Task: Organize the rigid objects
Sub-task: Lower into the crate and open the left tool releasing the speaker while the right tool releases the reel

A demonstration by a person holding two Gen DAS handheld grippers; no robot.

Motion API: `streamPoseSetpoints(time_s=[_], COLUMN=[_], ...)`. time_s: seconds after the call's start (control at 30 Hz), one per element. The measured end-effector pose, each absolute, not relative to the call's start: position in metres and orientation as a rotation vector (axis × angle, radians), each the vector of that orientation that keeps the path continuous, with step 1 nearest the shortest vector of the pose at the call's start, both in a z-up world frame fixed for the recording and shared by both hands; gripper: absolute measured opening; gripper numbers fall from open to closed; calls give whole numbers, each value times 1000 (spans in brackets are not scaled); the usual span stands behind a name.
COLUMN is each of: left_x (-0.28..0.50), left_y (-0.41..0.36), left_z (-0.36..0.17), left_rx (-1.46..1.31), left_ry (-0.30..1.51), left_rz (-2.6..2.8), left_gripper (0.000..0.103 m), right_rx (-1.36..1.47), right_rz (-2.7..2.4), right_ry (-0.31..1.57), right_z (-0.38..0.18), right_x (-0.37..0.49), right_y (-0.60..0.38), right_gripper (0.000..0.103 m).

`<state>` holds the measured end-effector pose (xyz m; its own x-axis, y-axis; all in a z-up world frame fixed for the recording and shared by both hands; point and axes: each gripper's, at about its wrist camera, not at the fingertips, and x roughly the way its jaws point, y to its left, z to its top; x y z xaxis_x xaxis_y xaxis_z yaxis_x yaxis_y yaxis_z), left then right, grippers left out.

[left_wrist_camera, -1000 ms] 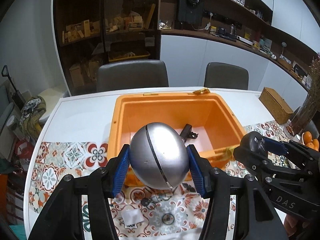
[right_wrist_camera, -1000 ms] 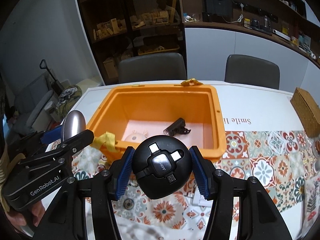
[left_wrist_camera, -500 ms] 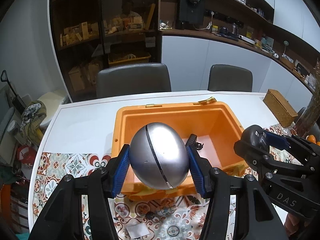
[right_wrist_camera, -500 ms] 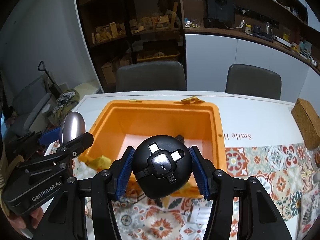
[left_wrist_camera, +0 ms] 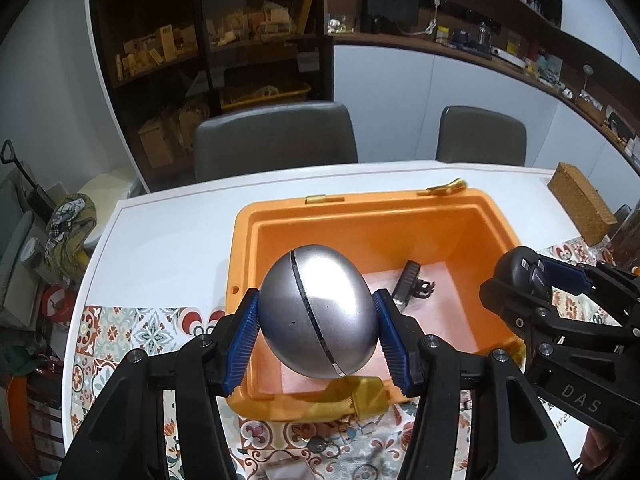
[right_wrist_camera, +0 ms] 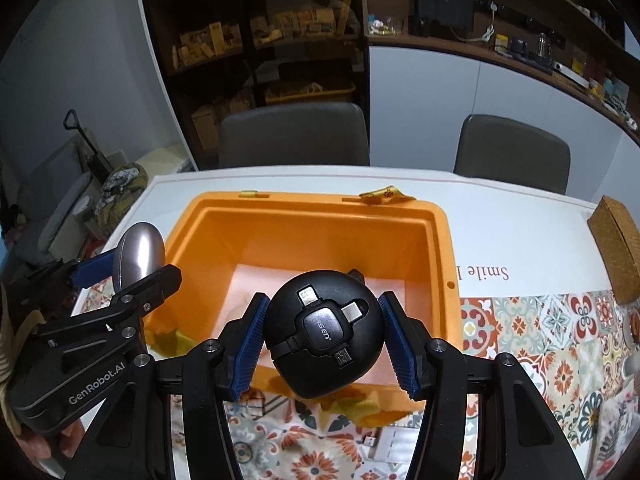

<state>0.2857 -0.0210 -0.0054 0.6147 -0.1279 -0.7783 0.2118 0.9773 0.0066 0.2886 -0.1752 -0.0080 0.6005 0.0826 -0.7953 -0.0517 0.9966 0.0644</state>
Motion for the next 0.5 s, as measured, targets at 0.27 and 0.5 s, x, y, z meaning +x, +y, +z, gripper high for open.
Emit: streamPoseSetpoints(time_s=[0.27,0.5], left_x=[303,314], left_y=[-25,-29], left_z=[-23,-42], left_rx=[154,145], left_ry=[932,1010], left_rz=[-192,-205], left_gripper=[56,56], right_rx=[45,30], right_rz=[63,52], right_ry=[1007,1047], right_z=[-29,-43], right_x=[312,320], right_y=[-179,-179], right_gripper=[56,56])
